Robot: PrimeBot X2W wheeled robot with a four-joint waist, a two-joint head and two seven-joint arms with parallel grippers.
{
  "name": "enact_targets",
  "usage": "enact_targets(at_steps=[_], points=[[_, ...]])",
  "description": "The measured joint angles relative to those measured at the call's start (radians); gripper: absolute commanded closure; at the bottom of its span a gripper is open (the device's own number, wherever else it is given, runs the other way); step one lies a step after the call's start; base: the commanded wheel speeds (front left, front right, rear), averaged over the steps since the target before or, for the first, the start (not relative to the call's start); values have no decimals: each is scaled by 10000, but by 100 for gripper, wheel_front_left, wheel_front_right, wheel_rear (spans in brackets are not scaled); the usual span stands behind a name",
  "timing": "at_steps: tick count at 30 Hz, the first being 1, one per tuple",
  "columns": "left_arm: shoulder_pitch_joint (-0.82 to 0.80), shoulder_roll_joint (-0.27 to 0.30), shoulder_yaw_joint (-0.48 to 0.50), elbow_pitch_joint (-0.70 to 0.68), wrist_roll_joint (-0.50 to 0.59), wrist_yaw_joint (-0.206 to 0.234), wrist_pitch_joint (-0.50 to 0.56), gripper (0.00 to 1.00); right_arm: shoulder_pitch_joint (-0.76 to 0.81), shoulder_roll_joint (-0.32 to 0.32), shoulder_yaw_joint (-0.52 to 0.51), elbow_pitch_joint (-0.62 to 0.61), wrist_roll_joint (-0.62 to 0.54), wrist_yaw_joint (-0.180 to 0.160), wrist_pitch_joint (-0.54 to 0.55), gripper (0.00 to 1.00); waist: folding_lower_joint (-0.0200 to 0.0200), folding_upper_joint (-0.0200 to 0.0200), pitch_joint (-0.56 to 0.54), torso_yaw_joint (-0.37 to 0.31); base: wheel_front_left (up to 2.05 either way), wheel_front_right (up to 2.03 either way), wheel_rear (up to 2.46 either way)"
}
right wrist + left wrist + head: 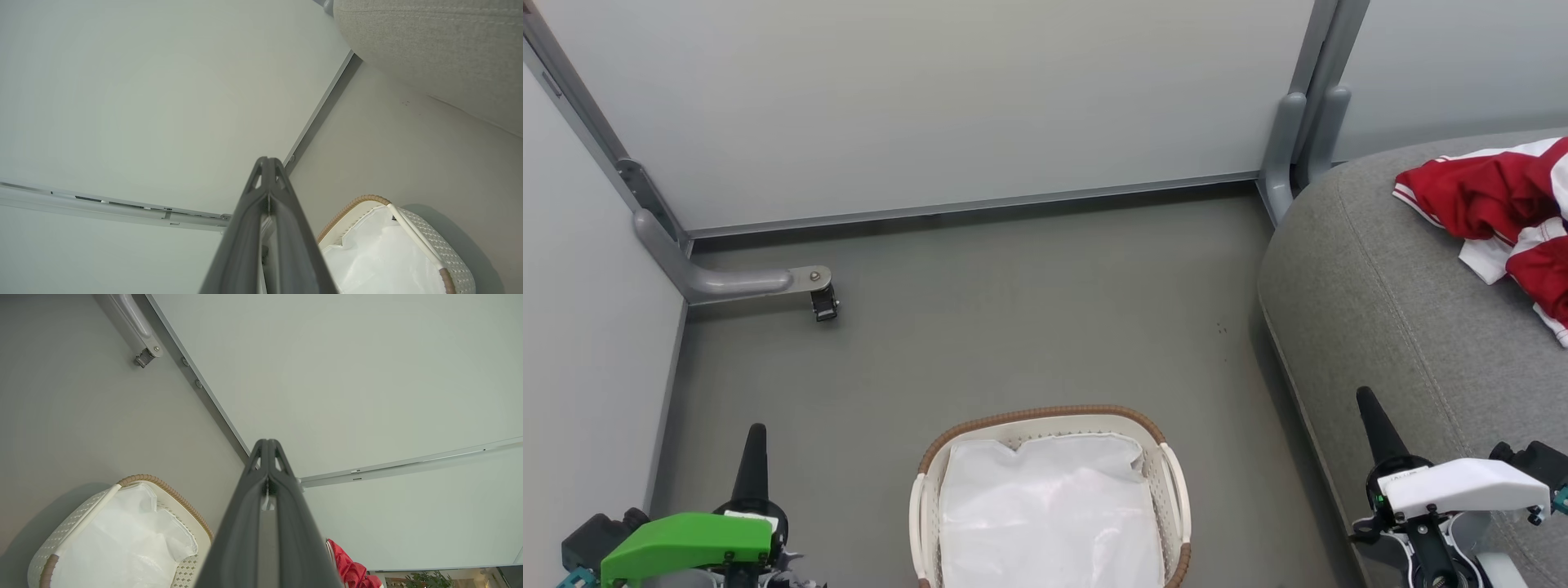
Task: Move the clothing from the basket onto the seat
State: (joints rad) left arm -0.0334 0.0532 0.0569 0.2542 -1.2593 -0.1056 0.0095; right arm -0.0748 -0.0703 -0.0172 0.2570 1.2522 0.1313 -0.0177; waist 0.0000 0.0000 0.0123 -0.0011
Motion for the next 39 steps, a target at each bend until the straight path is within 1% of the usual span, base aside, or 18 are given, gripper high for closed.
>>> enact_targets(at_steps=[39], points=[[-579,-23,460,-58,-2911,-184,865,100,-202,10,-587,-96,3126,-2,911,100,0,0,-73,9,0,0,0]])
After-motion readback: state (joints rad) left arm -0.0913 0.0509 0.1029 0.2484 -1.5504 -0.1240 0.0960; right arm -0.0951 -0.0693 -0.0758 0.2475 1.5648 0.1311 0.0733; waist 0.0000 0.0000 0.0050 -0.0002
